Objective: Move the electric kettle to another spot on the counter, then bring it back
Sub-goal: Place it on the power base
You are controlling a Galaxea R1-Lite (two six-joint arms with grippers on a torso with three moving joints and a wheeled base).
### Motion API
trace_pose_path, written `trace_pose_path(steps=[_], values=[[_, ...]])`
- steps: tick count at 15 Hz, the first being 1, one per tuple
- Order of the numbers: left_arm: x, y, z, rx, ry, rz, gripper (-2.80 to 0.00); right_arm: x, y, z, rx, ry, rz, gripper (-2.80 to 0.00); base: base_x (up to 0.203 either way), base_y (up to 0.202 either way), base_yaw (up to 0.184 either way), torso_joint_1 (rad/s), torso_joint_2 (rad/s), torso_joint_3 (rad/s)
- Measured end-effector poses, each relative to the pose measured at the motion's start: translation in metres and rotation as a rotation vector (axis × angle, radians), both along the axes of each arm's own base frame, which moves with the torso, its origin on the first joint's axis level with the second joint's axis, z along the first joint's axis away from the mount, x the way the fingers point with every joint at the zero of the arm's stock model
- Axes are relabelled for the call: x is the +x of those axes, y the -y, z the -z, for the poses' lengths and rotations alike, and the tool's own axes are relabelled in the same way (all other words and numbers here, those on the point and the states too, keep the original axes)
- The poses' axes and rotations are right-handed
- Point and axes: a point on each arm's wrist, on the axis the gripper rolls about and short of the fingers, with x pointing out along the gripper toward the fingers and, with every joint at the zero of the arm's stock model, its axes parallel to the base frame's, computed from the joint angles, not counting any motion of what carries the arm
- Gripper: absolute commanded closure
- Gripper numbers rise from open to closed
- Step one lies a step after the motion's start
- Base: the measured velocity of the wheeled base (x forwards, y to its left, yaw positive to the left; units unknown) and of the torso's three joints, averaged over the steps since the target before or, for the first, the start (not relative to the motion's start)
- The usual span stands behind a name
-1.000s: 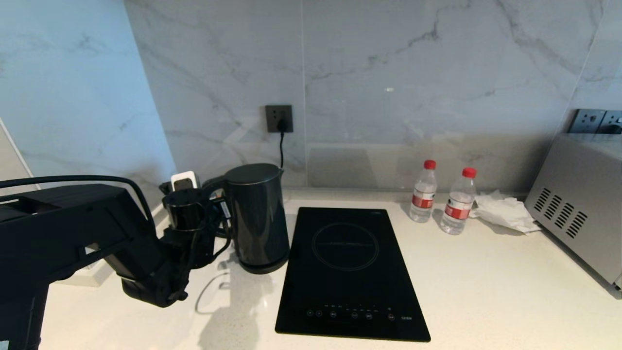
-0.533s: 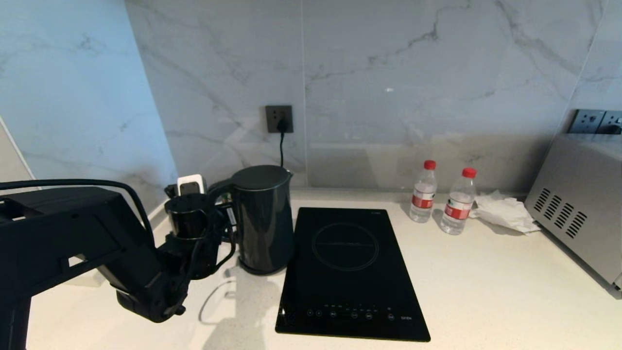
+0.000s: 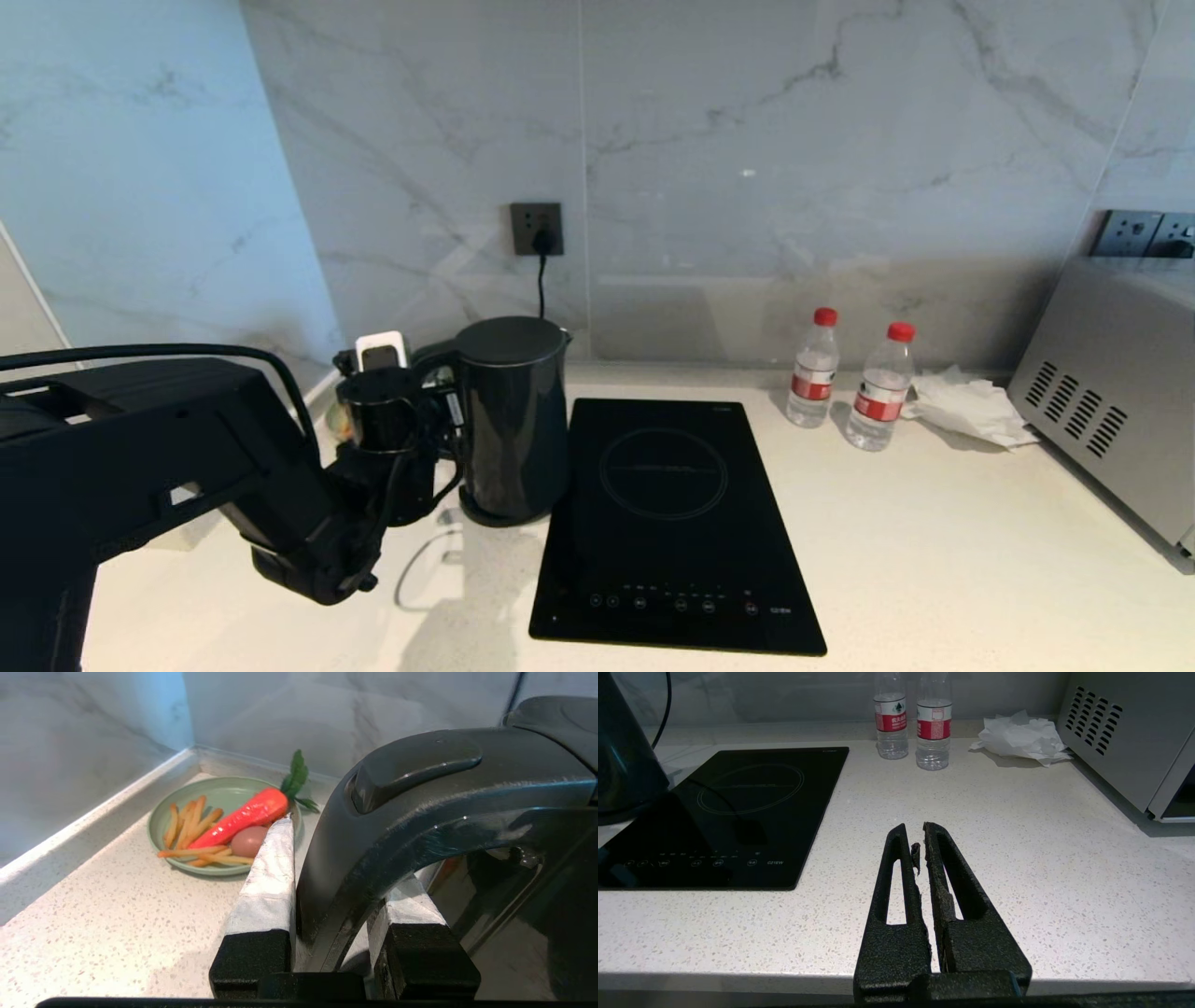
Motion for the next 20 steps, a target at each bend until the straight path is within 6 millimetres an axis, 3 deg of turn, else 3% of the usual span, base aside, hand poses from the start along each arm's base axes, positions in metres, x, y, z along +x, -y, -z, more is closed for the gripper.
trace_pose_path(steps=[4, 10, 15, 20], values=[[0.009, 0.002, 0.005, 0.000, 0.005, -0.012, 0.00, 0.000, 0.000, 0.000, 0.000, 0.000, 0.000, 0.00, 0.000, 0.000, 0.000, 0.000, 0.00, 0.000], [0.017, -0.011, 0.007, -0.001, 0.005, -0.047, 0.00, 0.000, 0.000, 0.000, 0.000, 0.001, 0.000, 0.00, 0.000, 0.000, 0.000, 0.000, 0.00, 0.000], [0.018, -0.023, 0.005, 0.001, 0.004, -0.075, 0.00, 0.000, 0.000, 0.000, 0.000, 0.000, 0.001, 0.00, 0.000, 0.000, 0.000, 0.000, 0.00, 0.000], [0.014, -0.020, 0.001, 0.000, 0.009, -0.062, 0.00, 0.000, 0.000, 0.000, 0.000, 0.000, 0.000, 0.00, 0.000, 0.000, 0.000, 0.000, 0.00, 0.000]])
